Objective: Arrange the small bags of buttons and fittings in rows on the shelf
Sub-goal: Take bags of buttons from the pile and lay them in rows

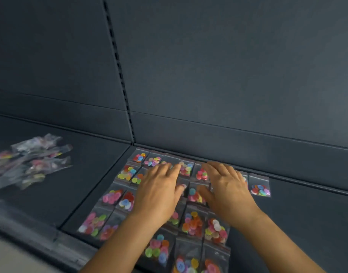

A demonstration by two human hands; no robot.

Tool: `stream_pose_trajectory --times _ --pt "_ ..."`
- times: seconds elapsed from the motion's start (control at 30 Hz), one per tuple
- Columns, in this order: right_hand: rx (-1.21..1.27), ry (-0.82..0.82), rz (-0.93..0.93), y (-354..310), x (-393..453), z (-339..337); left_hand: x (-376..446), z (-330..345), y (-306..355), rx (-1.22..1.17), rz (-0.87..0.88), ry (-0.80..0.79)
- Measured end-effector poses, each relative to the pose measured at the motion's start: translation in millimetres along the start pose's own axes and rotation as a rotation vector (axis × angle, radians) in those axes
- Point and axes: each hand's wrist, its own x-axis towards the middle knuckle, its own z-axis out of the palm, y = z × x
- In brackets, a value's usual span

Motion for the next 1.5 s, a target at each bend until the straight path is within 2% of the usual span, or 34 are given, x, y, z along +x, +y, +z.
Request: stream_pose_trajectory --times 0.43,0.7,1.0,1.33,1.5 --pt "0.05 -0.083 -0.093 -221.7 28.5 63.3 -85.0 -39.6 -207.9 0.003 -0.121 -0.012" --pt "0.068 -0.122 -0.142 -322.0 48.6 98.5 -119.7 -53.4 -310.2 0.003 -0.182 -0.018" --pt "0.071 -0.133 -0.233 -377.9 101.0 116.2 -110.2 -59.1 -384.8 -0.038 -0.27 0.055" --pt "0.136 -0.181 -0.346 -421.0 187.9 149.0 -69.8 -45.3 -475.7 -0.019 -0.46 0.072" --pt "0.153 -0.182 -0.486 -449.7 230.2 171.4 -61.6 -34.2 -516.4 0.041 -0.504 0.009"
